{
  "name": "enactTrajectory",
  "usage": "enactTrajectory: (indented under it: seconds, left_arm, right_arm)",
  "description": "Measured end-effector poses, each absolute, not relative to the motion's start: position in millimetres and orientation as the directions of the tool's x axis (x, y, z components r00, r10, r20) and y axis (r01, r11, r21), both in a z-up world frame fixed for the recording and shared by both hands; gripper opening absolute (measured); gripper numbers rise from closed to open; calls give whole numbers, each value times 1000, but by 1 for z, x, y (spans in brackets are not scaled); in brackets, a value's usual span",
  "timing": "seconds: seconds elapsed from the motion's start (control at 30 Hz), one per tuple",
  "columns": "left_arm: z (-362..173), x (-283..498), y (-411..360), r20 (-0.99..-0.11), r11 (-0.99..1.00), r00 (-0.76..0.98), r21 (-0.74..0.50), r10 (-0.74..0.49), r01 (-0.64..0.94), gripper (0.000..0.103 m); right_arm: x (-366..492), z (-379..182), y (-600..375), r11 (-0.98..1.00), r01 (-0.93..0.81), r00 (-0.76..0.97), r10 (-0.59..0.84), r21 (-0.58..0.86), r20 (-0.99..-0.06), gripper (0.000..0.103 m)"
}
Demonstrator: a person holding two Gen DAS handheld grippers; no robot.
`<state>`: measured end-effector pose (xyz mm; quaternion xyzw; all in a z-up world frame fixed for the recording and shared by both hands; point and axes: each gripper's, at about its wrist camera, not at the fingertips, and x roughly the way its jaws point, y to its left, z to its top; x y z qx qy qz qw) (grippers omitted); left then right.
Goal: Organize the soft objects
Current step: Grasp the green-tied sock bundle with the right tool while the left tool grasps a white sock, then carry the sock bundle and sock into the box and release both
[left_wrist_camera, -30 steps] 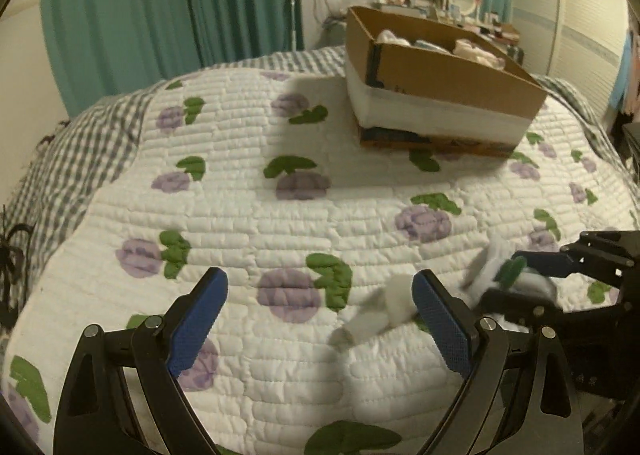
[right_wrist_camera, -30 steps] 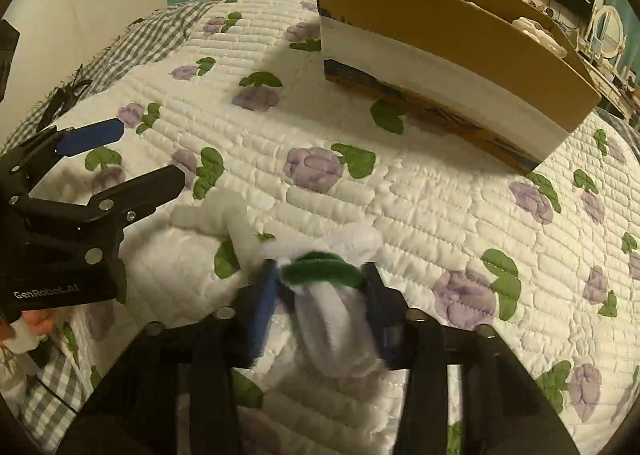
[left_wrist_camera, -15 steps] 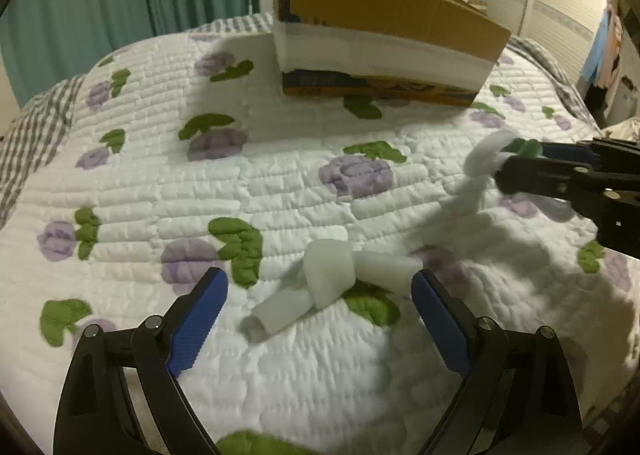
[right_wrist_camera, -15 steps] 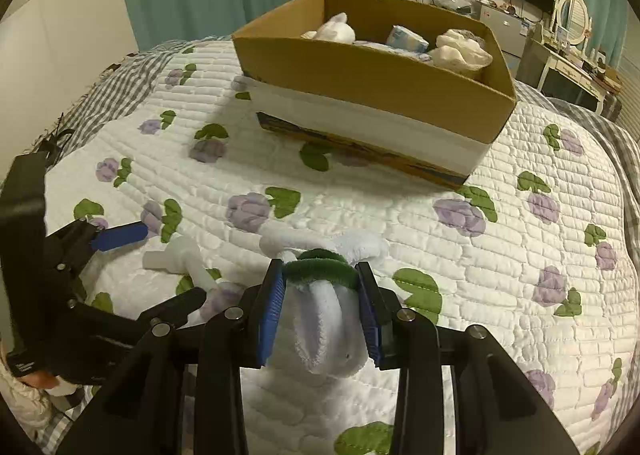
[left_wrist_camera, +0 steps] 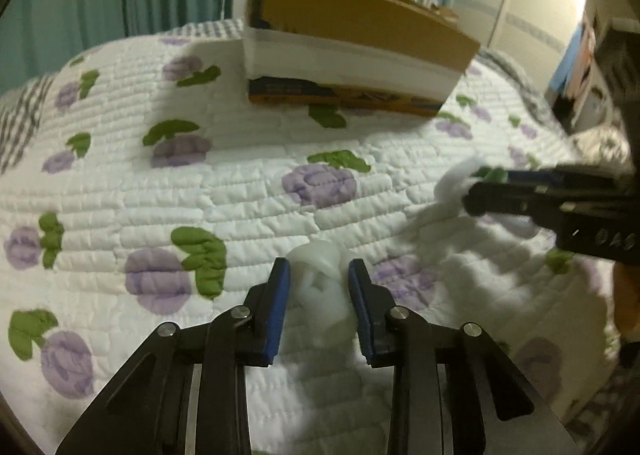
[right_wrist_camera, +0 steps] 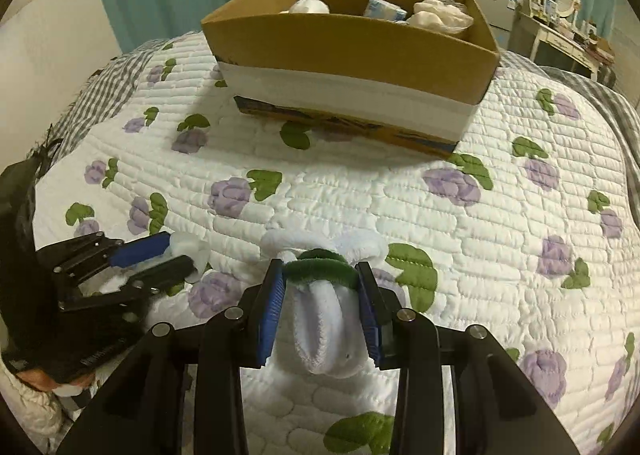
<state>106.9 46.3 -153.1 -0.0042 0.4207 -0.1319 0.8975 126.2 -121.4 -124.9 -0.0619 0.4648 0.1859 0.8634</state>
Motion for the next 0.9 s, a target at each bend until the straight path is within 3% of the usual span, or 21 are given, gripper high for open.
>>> enactTrajectory:
  seconds: [0.1, 0.5, 0.9]
  left_arm:
    - [-146, 102, 56, -741, 959, 611, -180, -279, 219, 19]
    - [-120, 82, 59, -718, 961, 643, -149, -267, 232, 17]
    - [-21, 98, 33, -609, 947, 742, -51, -280, 316, 17]
  right_arm:
    - [121, -118, -122, 926, -373, 510, 260, 61, -820, 35]
    - [102, -80, -114, 932, -358, 577, 260, 46, -774, 35]
    - [130, 4, -131, 941, -338, 706, 261, 11, -658, 35]
